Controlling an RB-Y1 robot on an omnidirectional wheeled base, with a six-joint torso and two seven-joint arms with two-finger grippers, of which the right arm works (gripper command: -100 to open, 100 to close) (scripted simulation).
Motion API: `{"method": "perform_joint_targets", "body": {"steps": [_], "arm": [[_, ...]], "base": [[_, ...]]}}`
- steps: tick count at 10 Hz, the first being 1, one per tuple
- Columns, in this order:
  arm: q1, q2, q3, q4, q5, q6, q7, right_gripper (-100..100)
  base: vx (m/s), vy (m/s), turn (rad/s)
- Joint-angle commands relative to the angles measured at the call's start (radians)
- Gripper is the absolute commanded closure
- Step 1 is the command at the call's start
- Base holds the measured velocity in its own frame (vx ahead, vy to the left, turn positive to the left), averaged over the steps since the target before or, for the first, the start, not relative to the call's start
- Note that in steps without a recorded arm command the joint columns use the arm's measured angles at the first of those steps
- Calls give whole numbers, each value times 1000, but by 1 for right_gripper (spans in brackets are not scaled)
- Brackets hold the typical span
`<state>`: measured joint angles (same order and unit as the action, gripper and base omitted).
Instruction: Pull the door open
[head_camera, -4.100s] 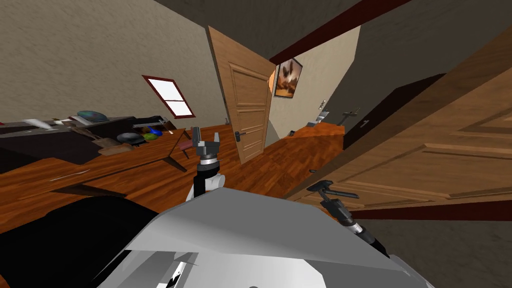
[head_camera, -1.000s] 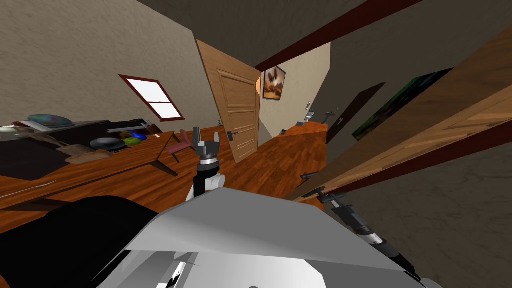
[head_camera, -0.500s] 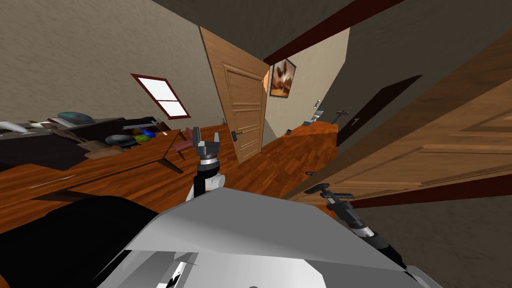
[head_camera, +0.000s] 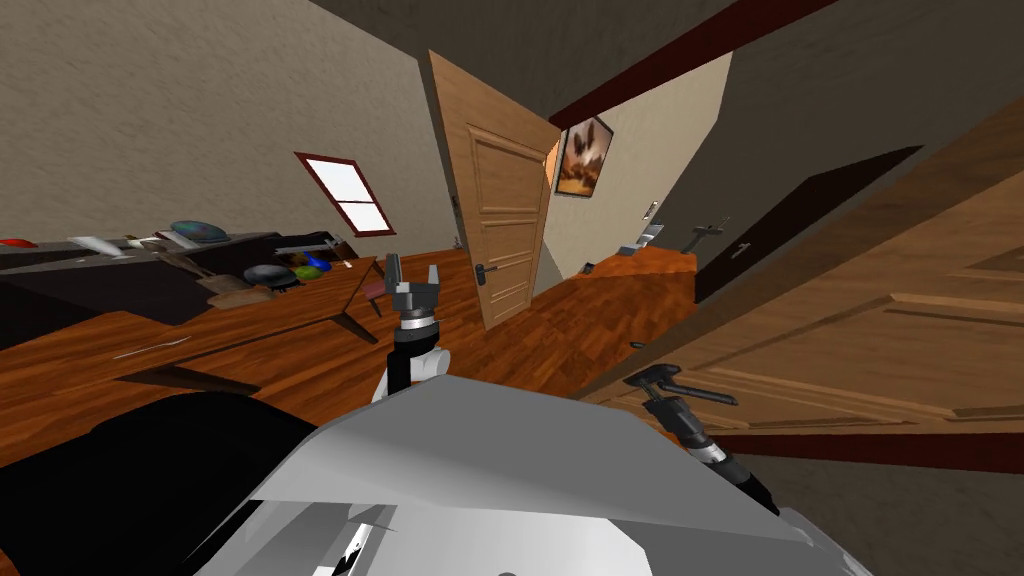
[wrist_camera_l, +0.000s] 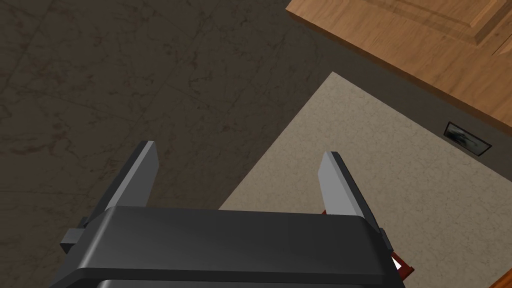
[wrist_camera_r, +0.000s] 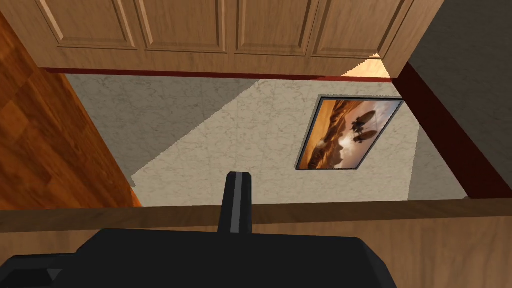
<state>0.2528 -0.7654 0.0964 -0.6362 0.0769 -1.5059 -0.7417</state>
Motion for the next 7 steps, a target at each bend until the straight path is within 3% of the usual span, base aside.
{"method": "perform_joint_targets", "body": {"steps": [1,3,5,7], "arm": [[10,-9,-27,23,-27,32,-8,-100],[14,-12,-37,31,-36,43,-11,-100],[14,-12,-37,31,-36,43,-11,-100],[29,-25,-77,64,-75,89,-24,-100]], "base": [[-12,60,-217],[-76,-35,-123],[-31,-25,-9],[-56,-18,-233]]}}
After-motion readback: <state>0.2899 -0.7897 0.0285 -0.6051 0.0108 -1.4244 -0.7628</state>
